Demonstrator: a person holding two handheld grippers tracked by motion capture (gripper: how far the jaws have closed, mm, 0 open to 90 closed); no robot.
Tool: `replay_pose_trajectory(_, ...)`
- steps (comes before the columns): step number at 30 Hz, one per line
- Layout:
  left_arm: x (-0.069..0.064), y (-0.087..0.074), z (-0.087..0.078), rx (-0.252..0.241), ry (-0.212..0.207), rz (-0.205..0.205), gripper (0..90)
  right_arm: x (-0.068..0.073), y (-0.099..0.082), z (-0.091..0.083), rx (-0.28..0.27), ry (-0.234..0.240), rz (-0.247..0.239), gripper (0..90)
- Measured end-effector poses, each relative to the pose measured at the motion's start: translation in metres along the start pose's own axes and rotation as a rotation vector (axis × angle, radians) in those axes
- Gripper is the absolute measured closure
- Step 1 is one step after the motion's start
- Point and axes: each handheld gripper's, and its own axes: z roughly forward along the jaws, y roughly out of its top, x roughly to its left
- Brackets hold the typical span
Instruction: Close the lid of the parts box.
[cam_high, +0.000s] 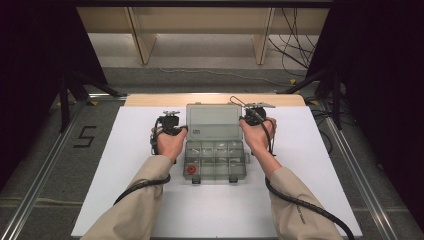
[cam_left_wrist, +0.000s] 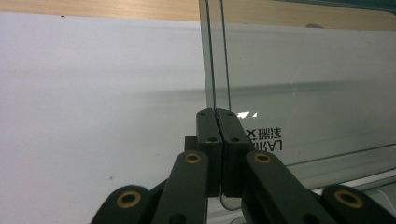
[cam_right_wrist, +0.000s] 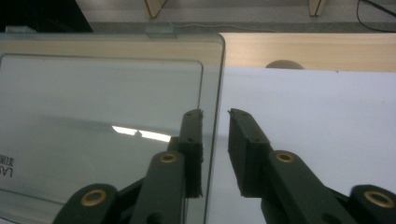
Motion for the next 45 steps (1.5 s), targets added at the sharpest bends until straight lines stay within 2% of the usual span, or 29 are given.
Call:
replay_pose_trajectory(3,-0.001,-0.001,0.0,-0.018,-0.001,-0.005,89.0,-0.001,0.004,0.0,0.002,0.007,0.016,70.9)
replay_pose_trajectory(6,0.0,-0.002,-0.001,-0.016,-0.003,0.01,89.0,-0.004,0.01,0.003,-0.005,0.019,0.015,68.6)
replay_pose_trajectory(8,0.0,-0.002,-0.002,-0.013,-0.003,0.016,89.0,-0.006,0.013,0.006,-0.019,0.024,0.009,68.4)
replay_pose_trajectory(10,0.0,-0.003,-0.002,-0.026,-0.006,0.011,89.1,-0.005,0.017,0.007,-0.012,0.034,0.024,68.4)
replay_pose_trajectory(12,0.0,-0.003,-0.002,-0.026,-0.011,0.005,89.1,-0.007,0.02,0.009,-0.009,0.037,0.013,68.7)
replay_pose_trajectory(13,0.001,-0.003,-0.002,-0.024,-0.011,0.01,89.2,-0.009,0.021,0.011,-0.016,0.027,0.006,69.1)
replay_pose_trajectory(14,0.001,-0.003,-0.002,-0.025,-0.008,0.013,89.2,-0.008,0.023,0.011,-0.005,0.027,0.029,69.8)
replay_pose_trajectory(16,0.001,-0.003,-0.003,-0.025,-0.009,0.014,89.2,-0.01,0.024,0.013,0.002,0.033,0.026,71.1)
replay_pose_trajectory(17,0.001,-0.003,-0.003,-0.025,-0.009,0.015,89.2,-0.012,0.023,0.015,-0.01,0.034,-0.005,71.8)
replay_pose_trajectory(18,0.001,-0.003,-0.003,-0.027,-0.009,0.014,89.2,-0.01,0.024,0.015,0.009,0.042,0.038,72.8)
replay_pose_trajectory(19,0.001,-0.003,-0.003,-0.028,-0.009,0.014,89.3,-0.011,0.025,0.015,0.008,0.043,0.049,74.1)
replay_pose_trajectory(20,0.001,-0.003,-0.003,-0.029,-0.009,0.012,89.3,-0.011,0.025,0.015,0.02,0.042,0.051,75.3)
replay_pose_trajectory(21,0.001,-0.003,-0.003,-0.03,-0.009,0.013,89.3,-0.012,0.025,0.017,0.01,0.036,0.02,76.5)
replay_pose_trajectory(22,0.0,-0.003,-0.003,-0.033,-0.012,0.008,89.3,-0.011,0.026,0.017,0.015,0.044,0.041,77.9)
replay_pose_trajectory(23,0.001,-0.003,-0.003,-0.034,-0.015,0.013,89.3,-0.011,0.027,0.017,0.012,0.044,0.038,79.8)
replay_pose_trajectory(24,0.0,-0.003,-0.002,-0.04,-0.015,0.004,89.3,-0.01,0.027,0.017,0.015,0.041,0.038,81.1)
replay_pose_trajectory(25,0.001,-0.003,-0.003,-0.029,-0.016,0.019,89.3,-0.011,0.027,0.018,0.013,0.039,0.025,82.6)
replay_pose_trajectory(27,-0.001,-0.003,-0.001,-0.053,-0.02,-0.006,89.3,-0.009,0.027,0.018,0.018,0.037,0.027,85.6)
replay_pose_trajectory(28,-0.001,-0.003,-0.001,-0.052,-0.02,-0.005,89.3,-0.009,0.027,0.019,0.02,0.031,0.024,86.7)
replay_pose_trajectory(29,-0.001,-0.003,-0.001,-0.052,-0.02,-0.004,89.3,-0.009,0.027,0.02,0.013,0.022,0.0,87.2)
replay_pose_trajectory(32,0.0,-0.003,-0.002,-0.052,-0.023,-0.002,89.3,-0.004,0.027,0.019,0.017,0.01,0.042,88.2)
replay_pose_trajectory(34,0.0,-0.004,-0.002,-0.052,-0.025,-0.001,89.2,-0.005,0.027,0.019,0.016,0.005,0.023,88.5)
replay_pose_trajectory(35,0.002,-0.003,-0.003,-0.035,-0.023,0.02,89.1,-0.005,0.027,0.019,0.013,-0.001,0.016,88.6)
replay_pose_trajectory(37,0.002,-0.004,-0.002,-0.038,-0.023,0.015,89.1,-0.003,0.026,0.018,0.01,-0.006,0.03,88.7)
replay_pose_trajectory(39,0.001,-0.004,-0.001,-0.051,-0.027,0.001,89.0,-0.003,0.026,0.018,0.008,-0.012,0.014,88.8)
replay_pose_trajectory(41,0.001,-0.004,-0.001,-0.056,-0.027,-0.003,88.8,0.0,0.026,0.016,0.014,-0.011,0.039,88.8)
replay_pose_trajectory(43,0.001,-0.005,-0.001,-0.058,-0.028,-0.003,88.7,-0.001,0.026,0.016,0.0,-0.019,0.019,88.9)
replay_pose_trajectory(44,0.003,-0.004,-0.002,-0.039,-0.029,0.022,88.6,-0.001,0.026,0.016,0.003,-0.021,0.02,88.9)
replay_pose_trajectory(45,0.003,-0.004,-0.002,-0.042,-0.032,0.02,88.4,-0.002,0.025,0.016,-0.008,-0.024,0.003,88.9)
